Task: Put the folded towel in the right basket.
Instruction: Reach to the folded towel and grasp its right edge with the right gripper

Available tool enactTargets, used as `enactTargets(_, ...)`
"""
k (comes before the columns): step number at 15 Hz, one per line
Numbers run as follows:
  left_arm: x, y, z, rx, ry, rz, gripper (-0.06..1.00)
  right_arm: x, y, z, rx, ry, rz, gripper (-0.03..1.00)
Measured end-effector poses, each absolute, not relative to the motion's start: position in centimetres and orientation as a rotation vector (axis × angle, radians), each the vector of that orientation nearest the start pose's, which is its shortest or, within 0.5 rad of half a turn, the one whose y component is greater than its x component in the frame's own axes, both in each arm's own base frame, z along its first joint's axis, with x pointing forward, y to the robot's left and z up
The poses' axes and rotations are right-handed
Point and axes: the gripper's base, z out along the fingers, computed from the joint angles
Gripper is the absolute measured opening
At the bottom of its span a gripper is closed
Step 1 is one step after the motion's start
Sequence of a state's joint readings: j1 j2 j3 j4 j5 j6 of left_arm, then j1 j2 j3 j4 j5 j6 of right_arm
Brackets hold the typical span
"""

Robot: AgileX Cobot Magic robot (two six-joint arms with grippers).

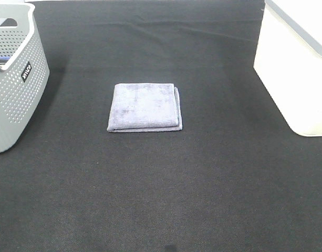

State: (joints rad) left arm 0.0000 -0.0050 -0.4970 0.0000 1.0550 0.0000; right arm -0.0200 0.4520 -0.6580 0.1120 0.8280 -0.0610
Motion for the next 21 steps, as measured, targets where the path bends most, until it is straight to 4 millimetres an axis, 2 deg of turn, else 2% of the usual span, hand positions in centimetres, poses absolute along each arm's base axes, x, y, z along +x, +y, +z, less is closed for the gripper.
enactTargets(2, -0.5, 0.0, 27.7, 0.0, 2.037, 0.0, 0.97, 11.7, 0.9, 34.2, -0.025, 2.184, 0.144, 0.8)
enactTargets(3, -0.5, 0.0, 27.7, 0.0, 2.037, 0.0, 0.97, 11.7, 0.9, 34.2, -0.025, 2.184, 0.144, 0.8)
enactTargets(6, -0.5, 0.0, 27.7, 0.0, 2.037, 0.0, 0.97, 18.5, 1.5, 36.2, -0.085, 2.263, 0.225, 0.79)
enactTargets(7, -0.5, 0.0, 27.7, 0.0, 2.037, 0.0, 0.97, 22.0, 1.6, 36.9, -0.101, 2.294, 0.242, 0.78)
enactTargets(8, -0.5, 0.0, 27.7, 0.0, 2.037, 0.0, 0.97, 24.2, 1.6, 37.2, -0.112, 2.317, 0.245, 0.78)
enactTargets(9, -0.5, 0.0, 27.7, 0.0, 2.037, 0.0, 0.97, 25.4, 1.6, 37.5, -0.119, 2.327, 0.245, 0.78)
enactTargets(10, -0.5, 0.0, 27.7, 0.0, 2.037, 0.0, 0.97, 28.6, 1.6, 38.1, -0.133, 2.354, 0.253, 0.78)
enactTargets(13, -0.5, 0.0, 27.7, 0.0, 2.037, 0.0, 0.97, 34.4, 2.0, 39.1, -0.178, 2.382, 0.27, 0.78)
enactTargets(15, -0.5, 0.0, 27.7, 0.0, 2.037, 0.0, 0.97, 37.5, 4.5, 39.2, -0.26, 2.385, 0.278, 0.78)
enactTargets(17, -0.5, 0.0, 27.7, 0.0, 2.037, 0.0, 0.97, 39.9, 8.2, 38.2, -0.349, 2.396, 0.296, 0.78)
enactTargets(19, -0.5, 0.0, 27.7, 0.0, 2.037, 0.0, 0.97, 41.6, 11.3, 36.3, -0.389, 2.442, 0.33, 0.78)
enactTargets(21, -0.5, 0.0, 27.7, 0.0, 2.037, 0.0, 0.97, 42.7, 13.5, 34.2, -0.415, 2.484, 0.356, 0.78)
